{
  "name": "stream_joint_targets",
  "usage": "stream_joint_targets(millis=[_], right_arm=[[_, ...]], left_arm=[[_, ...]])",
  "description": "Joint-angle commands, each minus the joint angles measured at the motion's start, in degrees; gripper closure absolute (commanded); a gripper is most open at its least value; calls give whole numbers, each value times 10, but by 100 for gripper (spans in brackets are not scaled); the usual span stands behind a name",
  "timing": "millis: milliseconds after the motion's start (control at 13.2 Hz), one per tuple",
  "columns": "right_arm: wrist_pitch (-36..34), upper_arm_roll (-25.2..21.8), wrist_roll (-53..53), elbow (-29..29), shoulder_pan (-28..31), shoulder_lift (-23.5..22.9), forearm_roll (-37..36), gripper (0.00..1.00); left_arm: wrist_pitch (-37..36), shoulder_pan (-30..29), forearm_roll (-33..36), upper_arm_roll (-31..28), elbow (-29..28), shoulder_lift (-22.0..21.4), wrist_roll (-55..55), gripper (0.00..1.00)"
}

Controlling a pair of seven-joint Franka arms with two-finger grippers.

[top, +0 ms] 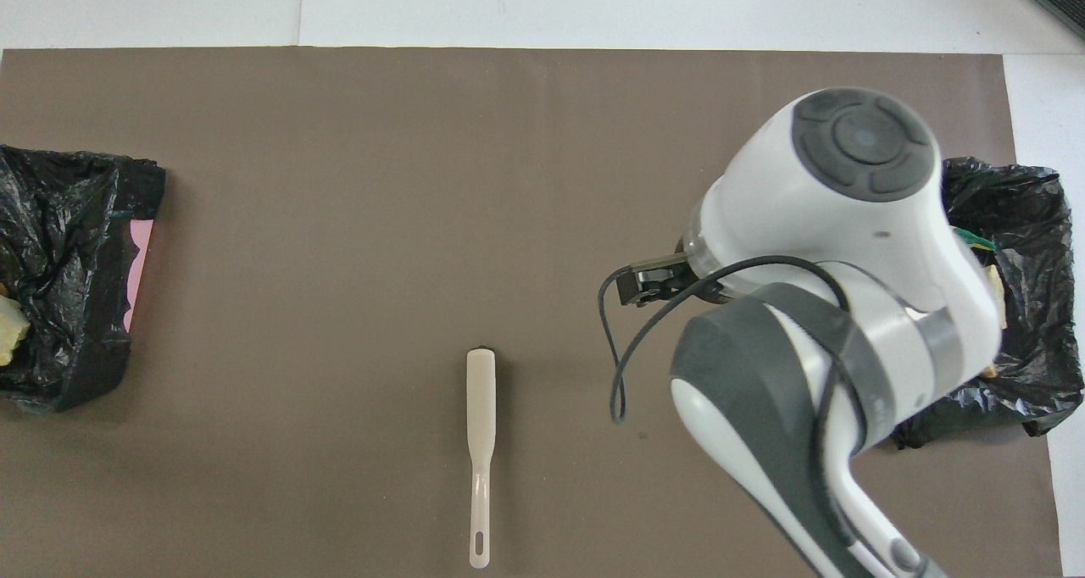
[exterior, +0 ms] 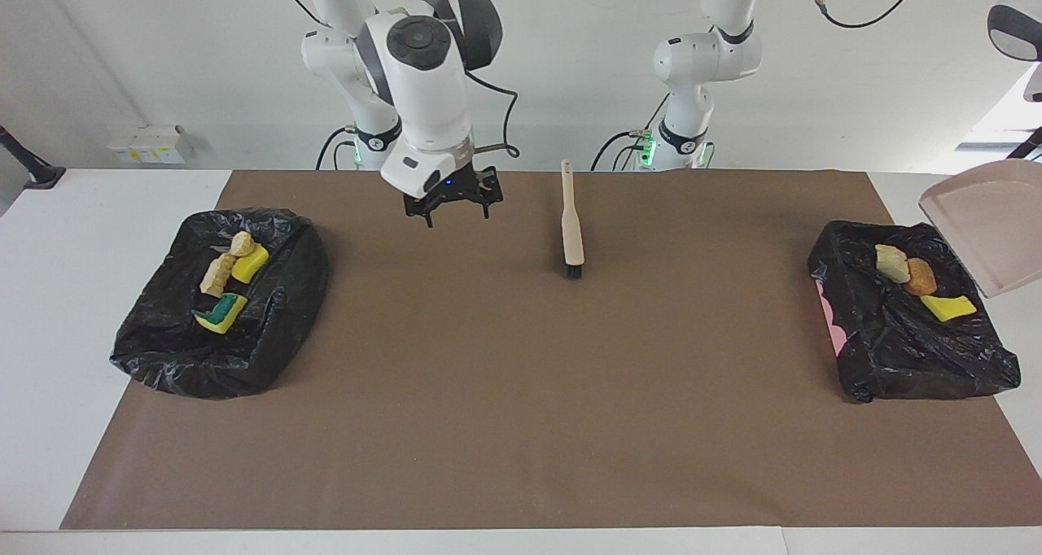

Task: Sweep and dump trash in bin
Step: 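Lift the empty dustpan from the bag while the right gripper withdraws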

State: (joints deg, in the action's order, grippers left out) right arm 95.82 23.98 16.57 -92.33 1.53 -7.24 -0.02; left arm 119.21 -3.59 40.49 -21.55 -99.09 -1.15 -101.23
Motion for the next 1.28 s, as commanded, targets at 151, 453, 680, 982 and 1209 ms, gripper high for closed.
stream_joint_targets(millis=[151,453,680,982,1209], right_arm=[[-31,1,-55,5,65,27,-6,0],[-46,-10,-103,28,117,42,-6,0],[-75,-92,-153,51,88,42,-7,0],[-94,-212,-157,65,8,42,-5,0],[-104,-278,-173,81,-38,43,-1,0]], left_arm=[[-72,9,-130,54,-63,-44,127,100],[-110,12,-214,124,-86,-36,353,100],[-103,24,-274,177,-109,-19,504,100],[-83,25,-314,270,-109,15,692,100],[-51,26,-321,351,-104,54,854,100]])
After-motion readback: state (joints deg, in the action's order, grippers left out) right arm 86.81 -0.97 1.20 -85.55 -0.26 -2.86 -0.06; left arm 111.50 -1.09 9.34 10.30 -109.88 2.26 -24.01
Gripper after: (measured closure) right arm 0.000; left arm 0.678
